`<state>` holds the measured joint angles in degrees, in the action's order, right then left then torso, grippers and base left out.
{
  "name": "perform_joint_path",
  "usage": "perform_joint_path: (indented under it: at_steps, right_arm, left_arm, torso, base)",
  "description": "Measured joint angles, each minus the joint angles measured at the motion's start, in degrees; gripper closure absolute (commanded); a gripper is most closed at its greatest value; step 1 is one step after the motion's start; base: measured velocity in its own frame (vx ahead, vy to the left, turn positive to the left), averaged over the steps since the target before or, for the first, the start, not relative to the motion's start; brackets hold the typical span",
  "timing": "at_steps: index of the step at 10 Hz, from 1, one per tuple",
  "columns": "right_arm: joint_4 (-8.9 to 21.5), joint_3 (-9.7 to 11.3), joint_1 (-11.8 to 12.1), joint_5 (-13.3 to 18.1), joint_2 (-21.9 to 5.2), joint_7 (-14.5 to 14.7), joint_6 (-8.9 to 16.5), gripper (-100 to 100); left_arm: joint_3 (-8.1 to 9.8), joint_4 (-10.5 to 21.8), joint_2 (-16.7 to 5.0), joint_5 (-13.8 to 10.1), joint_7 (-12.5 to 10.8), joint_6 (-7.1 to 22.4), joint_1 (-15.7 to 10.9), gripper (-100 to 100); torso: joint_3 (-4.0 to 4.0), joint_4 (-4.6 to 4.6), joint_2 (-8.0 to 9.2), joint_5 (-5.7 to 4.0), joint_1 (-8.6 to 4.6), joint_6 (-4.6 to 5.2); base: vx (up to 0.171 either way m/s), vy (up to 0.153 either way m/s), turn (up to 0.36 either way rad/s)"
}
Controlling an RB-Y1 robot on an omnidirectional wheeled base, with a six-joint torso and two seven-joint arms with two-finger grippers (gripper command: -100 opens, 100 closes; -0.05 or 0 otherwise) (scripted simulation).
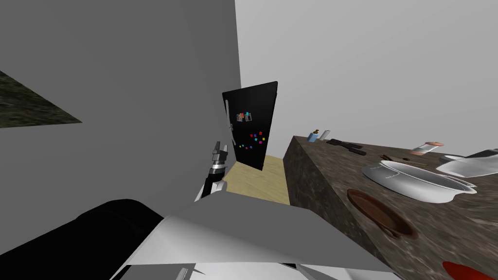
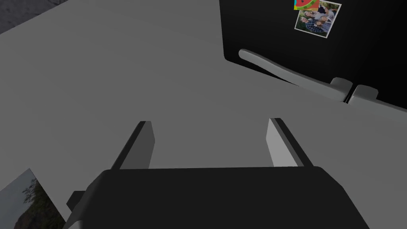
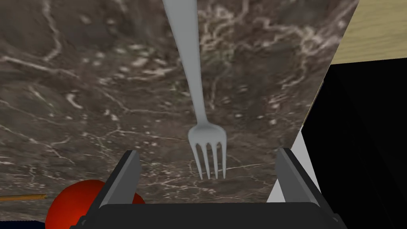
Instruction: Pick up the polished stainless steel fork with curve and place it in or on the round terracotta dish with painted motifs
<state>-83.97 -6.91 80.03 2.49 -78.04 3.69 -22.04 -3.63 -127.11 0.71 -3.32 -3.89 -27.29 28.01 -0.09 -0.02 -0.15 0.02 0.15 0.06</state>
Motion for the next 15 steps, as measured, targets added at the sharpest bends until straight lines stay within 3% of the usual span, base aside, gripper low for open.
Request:
perform_joint_path:
  at_steps: [1, 2, 3, 7, 8, 12, 13, 14, 15]
  right_arm:
    - [0.72, 0.76, 0.75, -0.01, -0.61, -0.06, -0.75, -100]
    - [0.8, 0.84, 0.81, 0.0, -0.65, -0.04, -0.91, 0]
    - [0.78, 0.83, 0.8, 0.0, -0.65, -0.04, -0.89, -100]
    - [1.89, 4.57, -3.2, 1.61, 3.06, 1.01, 0.43, -100]
    - [1.92, 4.67, -3.3, 1.65, 3.14, 1.05, 0.48, 100]
    - [1.91, 4.63, -3.29, 1.66, 3.11, 1.08, 0.42, 100]
    - [1.92, 4.63, -3.28, 1.66, 3.11, 1.08, 0.43, 0]
    - [1.92, 4.63, -3.28, 1.66, 3.11, 1.08, 0.44, 100]
    - [1.92, 3.72, -2.33, 1.25, 2.13, 0.83, -0.07, 100]
  left_arm:
    - [0.0, 0.0, 0.0, 0.0, 0.0, 0.0, 0.0, 0]
    - [0.0, 0.0, 0.0, 0.0, 0.0, 0.0, -0.01, 0]
    - [0.0, 0.0, 0.0, 0.0, 0.0, 0.0, -0.01, 0]
    - [0.0, 0.0, 0.0, 0.0, 0.0, 0.0, -0.01, 0]
    - [0.0, 0.0, 0.0, 0.0, 0.0, 0.0, -0.01, 0]
    - [0.0, 0.0, 0.0, 0.0, 0.0, 0.0, -0.01, 0]
    - [0.0, 0.0, 0.0, 0.0, 0.0, 0.0, -0.01, 0]
    - [0.0, 0.0, 0.0, 0.0, 0.0, 0.0, -0.01, 0]
    - [0.0, 0.0, 0.0, 0.0, 0.0, 0.0, 0.0, 0]
  torso:
    - [0.0, 0.0, 0.0, -0.01, -0.02, -0.01]
    - [0.04, 0.02, 0.08, -0.02, -0.04, -0.02]
    - [0.08, 0.03, 0.14, -0.02, -0.06, -0.01]
    - [0.06, 0.03, 0.1, -0.07, -0.21, -0.02]
    - [0.07, 0.03, 0.13, -0.04, -0.14, -0.01]
    - [0.08, 0.03, 0.14, -0.11, -0.16, -0.01]
    - [0.08, 0.03, 0.14, -0.12, -0.17, -0.02]
    - [0.08, 0.03, 0.14, -0.12, -0.17, -0.02]
    - [0.1, 0.03, 0.19, -0.07, -0.09, 0.04]
  base:
    - [0.019, 0.004, -0.004]
    - [0.0, 0.0, 0.0]
    - [0.023, -0.022, 0.074]
    - [0.022, -0.03, 0.046]
    - [0.0, 0.0, 0.0]
    - [0.0, 0.0, 0.0]
    - [0.0, 0.0, 0.0]
    - [-0.014, 0.024, -0.102]
    - [-0.034, 0.036, -0.079]
